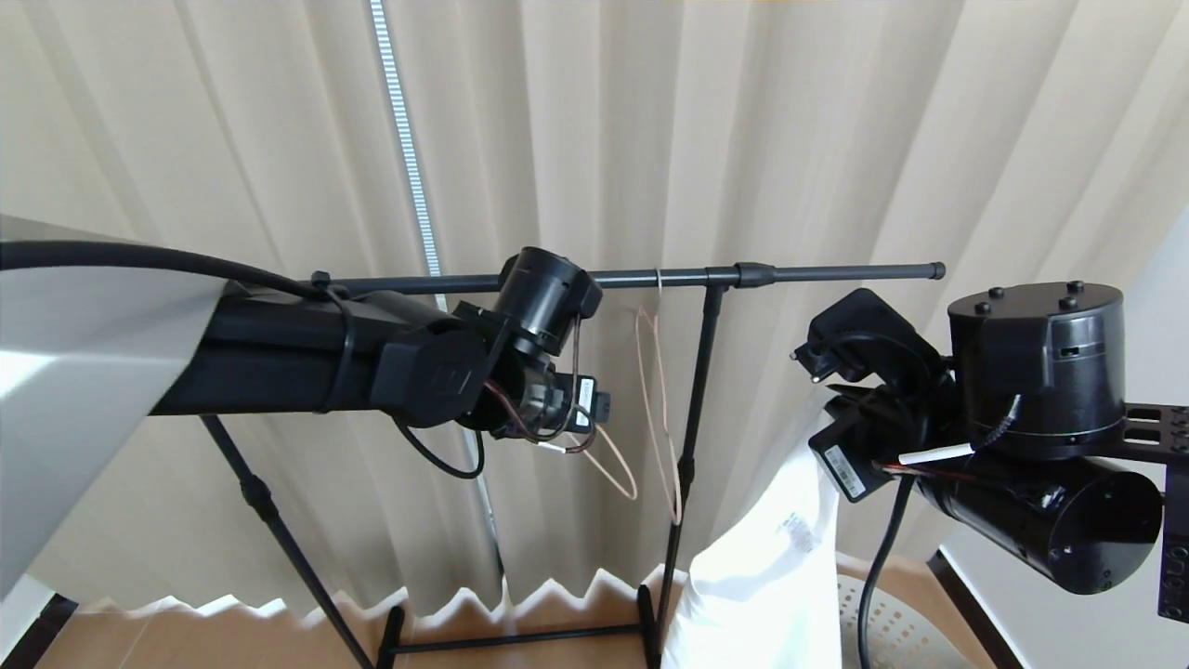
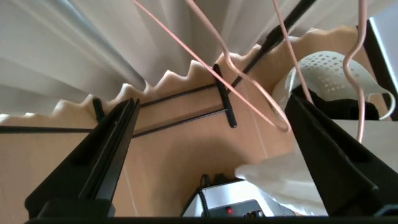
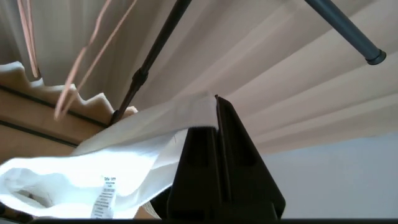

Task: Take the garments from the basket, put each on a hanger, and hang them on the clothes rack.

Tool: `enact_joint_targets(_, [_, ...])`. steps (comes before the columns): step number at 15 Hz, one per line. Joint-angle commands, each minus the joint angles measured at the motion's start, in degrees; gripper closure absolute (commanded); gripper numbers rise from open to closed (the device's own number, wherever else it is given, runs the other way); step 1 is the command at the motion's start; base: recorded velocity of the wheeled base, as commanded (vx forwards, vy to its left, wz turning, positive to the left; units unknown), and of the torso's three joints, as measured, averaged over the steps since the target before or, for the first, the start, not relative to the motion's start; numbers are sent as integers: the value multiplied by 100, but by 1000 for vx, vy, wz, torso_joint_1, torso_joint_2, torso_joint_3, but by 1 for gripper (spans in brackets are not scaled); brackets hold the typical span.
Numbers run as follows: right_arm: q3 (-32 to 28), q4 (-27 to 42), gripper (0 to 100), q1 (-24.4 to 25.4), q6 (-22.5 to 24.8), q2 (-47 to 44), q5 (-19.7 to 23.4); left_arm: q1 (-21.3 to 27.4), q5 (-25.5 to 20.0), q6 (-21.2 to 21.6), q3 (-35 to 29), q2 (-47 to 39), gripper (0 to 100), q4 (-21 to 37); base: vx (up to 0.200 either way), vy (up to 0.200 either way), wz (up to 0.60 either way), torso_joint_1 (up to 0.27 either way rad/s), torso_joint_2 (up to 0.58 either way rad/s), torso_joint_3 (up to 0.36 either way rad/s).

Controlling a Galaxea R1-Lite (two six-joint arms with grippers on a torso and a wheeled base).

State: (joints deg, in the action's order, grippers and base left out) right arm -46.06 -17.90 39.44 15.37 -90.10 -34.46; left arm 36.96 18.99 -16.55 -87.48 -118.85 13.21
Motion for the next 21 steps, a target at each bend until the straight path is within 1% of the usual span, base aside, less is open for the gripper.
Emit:
enact_joint_targets(1, [0,-3,100,-24,1,10,1,-14,157,-102,-463,-649,0,58,0,0,0,0,0,0])
enact_joint_targets(6, [18,-3,100,-24,1,-8,1,-5,157,-357,-990,-1185,0,58,0,0,0,0,0,0])
enact_joint_targets(9, [18,-3,100,-24,1,-16,1,-40,166,-471,-885,-1220,0,67,0,0,0,0,0,0])
enact_joint_targets(11, [0,-47,100,-24,1,-43,1,-128,289,-533,-815,-1194,0,67,0,0,0,0,0,0])
enact_joint_targets(13, [0,-47,100,-24,1,-34,1,-181,298,-568,-709,-1185,0,67,0,0,0,0,0,0])
enact_joint_targets(15, [0,-47,100,-24,1,-25,1,-189,307,-682,-656,-1053,0,67,0,0,0,0,0,0])
enact_joint_targets(18, [-9,-56,100,-24,1,-25,1,-233,316,-691,-665,-1018,0,76,0,0,0,0,0,0])
enact_joint_targets(21, [-9,-56,100,-24,1,-34,1,-251,342,-814,-533,-921,0,225,0,0,0,0,0,0])
